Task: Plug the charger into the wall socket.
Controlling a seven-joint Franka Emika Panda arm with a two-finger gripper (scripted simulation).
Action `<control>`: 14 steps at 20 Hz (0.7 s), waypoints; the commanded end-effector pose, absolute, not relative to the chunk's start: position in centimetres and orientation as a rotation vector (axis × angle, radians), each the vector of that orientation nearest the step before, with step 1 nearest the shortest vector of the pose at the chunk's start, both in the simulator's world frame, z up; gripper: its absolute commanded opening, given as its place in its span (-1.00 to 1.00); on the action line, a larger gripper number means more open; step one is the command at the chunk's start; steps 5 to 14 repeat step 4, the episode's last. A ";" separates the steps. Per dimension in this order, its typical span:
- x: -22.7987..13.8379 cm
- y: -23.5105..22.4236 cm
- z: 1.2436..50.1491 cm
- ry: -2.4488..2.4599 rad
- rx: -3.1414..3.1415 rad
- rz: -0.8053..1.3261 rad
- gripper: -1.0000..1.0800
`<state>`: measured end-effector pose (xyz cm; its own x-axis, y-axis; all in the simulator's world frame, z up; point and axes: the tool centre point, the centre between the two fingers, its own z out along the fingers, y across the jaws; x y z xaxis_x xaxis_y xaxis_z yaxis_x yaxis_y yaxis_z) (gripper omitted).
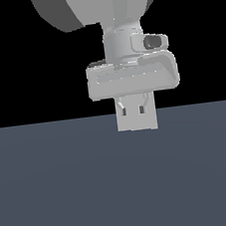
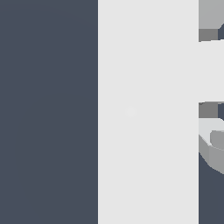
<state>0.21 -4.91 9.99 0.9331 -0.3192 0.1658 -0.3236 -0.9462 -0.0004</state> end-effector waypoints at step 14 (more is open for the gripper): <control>0.4 -4.9 10.0 -0.509 3.062 0.256 -1.00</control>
